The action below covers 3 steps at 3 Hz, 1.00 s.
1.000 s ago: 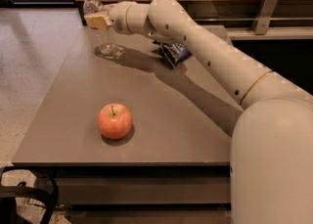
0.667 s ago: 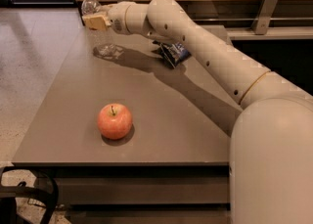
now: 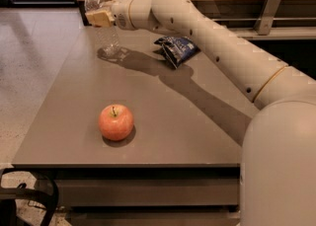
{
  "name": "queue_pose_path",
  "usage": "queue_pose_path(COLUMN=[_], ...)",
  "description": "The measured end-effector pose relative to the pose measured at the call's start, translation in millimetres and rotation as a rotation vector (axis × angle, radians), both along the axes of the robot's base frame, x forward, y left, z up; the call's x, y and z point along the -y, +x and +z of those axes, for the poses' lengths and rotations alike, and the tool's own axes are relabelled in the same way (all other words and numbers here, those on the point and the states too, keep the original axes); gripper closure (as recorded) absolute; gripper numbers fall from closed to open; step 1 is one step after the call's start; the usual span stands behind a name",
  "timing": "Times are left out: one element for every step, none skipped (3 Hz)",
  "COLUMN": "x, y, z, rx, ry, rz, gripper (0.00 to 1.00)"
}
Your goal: Knock water bottle over
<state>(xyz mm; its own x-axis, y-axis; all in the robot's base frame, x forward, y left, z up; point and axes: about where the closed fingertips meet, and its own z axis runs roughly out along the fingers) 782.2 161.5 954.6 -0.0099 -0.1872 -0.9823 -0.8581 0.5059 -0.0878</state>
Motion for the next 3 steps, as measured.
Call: queue_pose_path(x=[16.7, 30.5, 44.7], y=[-14.8, -39.9, -58.0], z=[18.0, 36.1, 71.7], rx=[0.002, -0.013, -0.033], ry=[-0.033, -0.122, -0.231], rz=[-0.019, -0.046, -0.09], gripper=[1.0, 1.0, 1.0])
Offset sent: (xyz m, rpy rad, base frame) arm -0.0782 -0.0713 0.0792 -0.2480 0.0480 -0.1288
